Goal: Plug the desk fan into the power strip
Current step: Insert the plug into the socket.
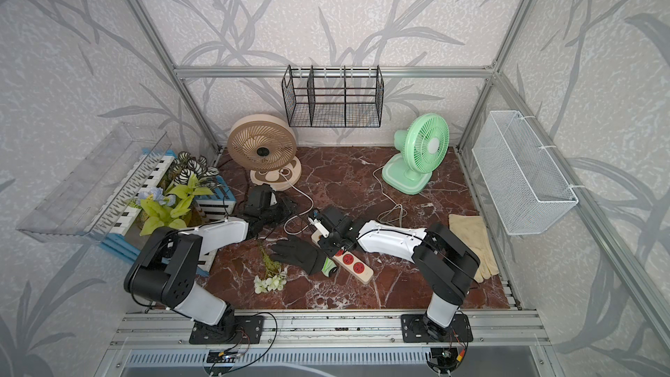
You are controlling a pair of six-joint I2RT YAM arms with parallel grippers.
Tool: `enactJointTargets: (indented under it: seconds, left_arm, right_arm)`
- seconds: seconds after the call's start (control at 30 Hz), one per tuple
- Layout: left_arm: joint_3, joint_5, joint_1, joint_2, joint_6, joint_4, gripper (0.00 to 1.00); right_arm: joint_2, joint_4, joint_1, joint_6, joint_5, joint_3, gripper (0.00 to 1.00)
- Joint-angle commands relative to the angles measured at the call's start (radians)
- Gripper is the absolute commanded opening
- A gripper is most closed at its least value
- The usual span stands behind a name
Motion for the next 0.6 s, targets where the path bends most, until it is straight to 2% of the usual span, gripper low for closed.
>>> enactJointTargets:
  seconds: [0.0,0.13,0.23,0.43,0.57]
  left_arm:
    - [-0.051,0.023,-0.003,-0.078,-0.006,0.016,0.59]
    - [-0.099,0.042,-0.013,-0.136,-0.024,0.019,0.62]
    - [-0.127,0.064,-0.018,-0.168,-0.035,0.016,0.65]
    - [-0.189,0.079,-0.022,-0.258,-0.054,-0.013,0.7]
    - [-0.227,0.075,-0.022,-0.315,-0.055,-0.044,0.73]
  right_arm:
    - [0.025,-0.131,0.016,0.01,-0.018,-0.055,0.09]
    - [0.009,-0.147,0.022,0.027,-0.013,-0.075,0.2]
    - [0.001,-0.169,0.022,0.027,-0.004,-0.065,0.23]
    - [0.0,-0.183,0.02,0.015,-0.002,-0.049,0.23]
    - [0.017,-0.182,0.021,0.005,-0.004,-0.046,0.14]
